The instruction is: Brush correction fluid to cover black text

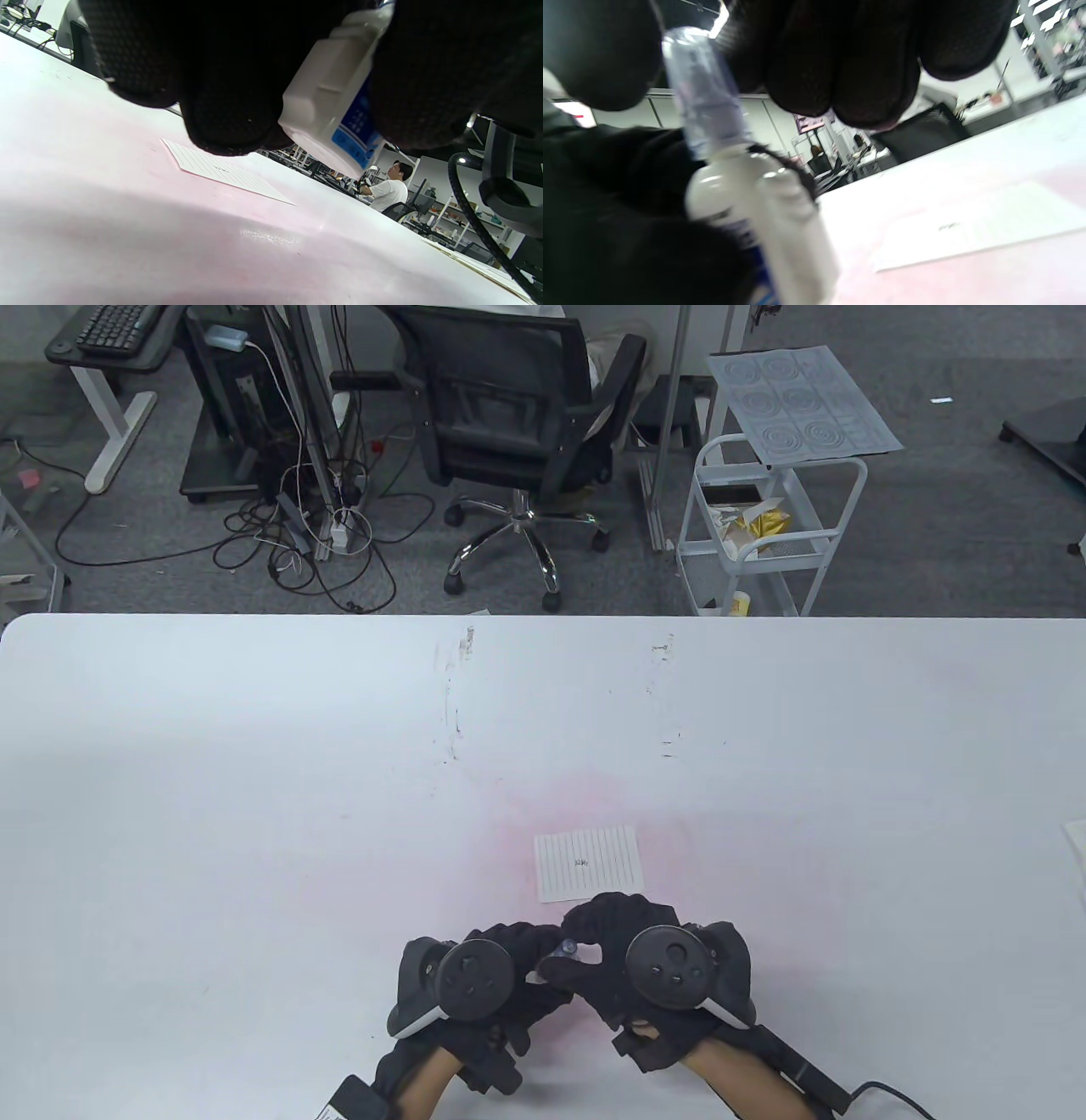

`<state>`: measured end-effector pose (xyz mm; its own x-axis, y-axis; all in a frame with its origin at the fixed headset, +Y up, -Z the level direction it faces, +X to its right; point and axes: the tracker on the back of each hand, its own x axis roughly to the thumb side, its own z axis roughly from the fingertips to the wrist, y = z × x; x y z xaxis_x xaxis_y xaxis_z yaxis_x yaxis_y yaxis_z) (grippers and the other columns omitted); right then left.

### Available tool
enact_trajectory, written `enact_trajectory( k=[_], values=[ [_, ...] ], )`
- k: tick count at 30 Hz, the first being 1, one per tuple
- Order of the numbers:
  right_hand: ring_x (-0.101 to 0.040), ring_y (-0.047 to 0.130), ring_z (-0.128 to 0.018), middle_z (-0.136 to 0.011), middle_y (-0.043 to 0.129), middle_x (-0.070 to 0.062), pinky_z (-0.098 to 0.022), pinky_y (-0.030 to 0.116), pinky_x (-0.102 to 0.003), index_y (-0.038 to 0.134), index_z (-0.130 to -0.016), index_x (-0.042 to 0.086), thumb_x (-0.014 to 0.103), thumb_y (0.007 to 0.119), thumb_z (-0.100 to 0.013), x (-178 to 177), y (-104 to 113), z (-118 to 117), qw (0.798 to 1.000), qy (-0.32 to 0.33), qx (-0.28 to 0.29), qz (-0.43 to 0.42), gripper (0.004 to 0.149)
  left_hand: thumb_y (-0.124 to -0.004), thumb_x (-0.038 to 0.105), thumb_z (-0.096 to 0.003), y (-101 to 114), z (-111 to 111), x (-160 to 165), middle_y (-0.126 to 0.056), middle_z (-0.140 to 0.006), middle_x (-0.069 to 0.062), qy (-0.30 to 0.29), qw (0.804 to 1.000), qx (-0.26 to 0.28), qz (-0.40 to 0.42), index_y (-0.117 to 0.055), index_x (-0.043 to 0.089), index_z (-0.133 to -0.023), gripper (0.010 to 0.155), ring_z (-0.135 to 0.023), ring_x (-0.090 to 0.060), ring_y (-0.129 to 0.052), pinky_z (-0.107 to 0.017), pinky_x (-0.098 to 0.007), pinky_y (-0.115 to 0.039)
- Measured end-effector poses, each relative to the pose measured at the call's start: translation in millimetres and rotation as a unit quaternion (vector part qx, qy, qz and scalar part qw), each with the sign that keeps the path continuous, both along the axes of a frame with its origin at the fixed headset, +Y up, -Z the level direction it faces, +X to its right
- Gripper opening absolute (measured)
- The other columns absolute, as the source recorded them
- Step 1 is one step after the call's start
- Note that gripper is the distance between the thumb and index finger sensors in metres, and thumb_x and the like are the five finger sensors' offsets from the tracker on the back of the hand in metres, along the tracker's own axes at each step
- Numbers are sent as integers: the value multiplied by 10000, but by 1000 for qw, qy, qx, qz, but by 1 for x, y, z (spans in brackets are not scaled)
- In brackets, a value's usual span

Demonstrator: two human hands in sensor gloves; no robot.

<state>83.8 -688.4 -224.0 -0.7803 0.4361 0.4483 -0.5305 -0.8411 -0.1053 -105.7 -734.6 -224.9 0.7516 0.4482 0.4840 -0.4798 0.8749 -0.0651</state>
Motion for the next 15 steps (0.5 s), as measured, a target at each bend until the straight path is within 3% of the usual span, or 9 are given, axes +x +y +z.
enact_trajectory(
  k=[4, 12, 15],
  values=[
    [-295, 978, -500, -651, 875, -29, -504, 742, -555, 821, -695, 221, 614, 857, -315, -3, 0, 3, 1000, -1, 14, 11, 547, -981, 515, -290, -1, 0, 1, -1032, -699, -46, 0, 1000, 0, -9, -870, 228, -801, 596, -501, -213, -1092, -454, -402, -888],
    [-358, 946, -640, -785, 825, -78, -549, 706, -585, 781, -823, 185, 390, 858, -366, -5, 0, 1, 995, 85, -48, -38, 507, -981, 512, -290, 0, 0, 0, -1030, -702, -45, 2, 1000, -4, -14, -866, 230, -803, 597, -502, -214, -1090, -455, -404, -888],
    [-372, 931, -672, -817, 806, -82, -558, 697, -587, 759, -855, 183, 464, 861, -365, -2, -1, 0, 995, 75, -44, -43, 574, -981, 511, -291, 0, 0, -1, -1029, -704, -45, 3, 1000, -4, -14, -867, 228, -803, 596, -504, -214, -1090, -456, -404, -887]
  ],
)
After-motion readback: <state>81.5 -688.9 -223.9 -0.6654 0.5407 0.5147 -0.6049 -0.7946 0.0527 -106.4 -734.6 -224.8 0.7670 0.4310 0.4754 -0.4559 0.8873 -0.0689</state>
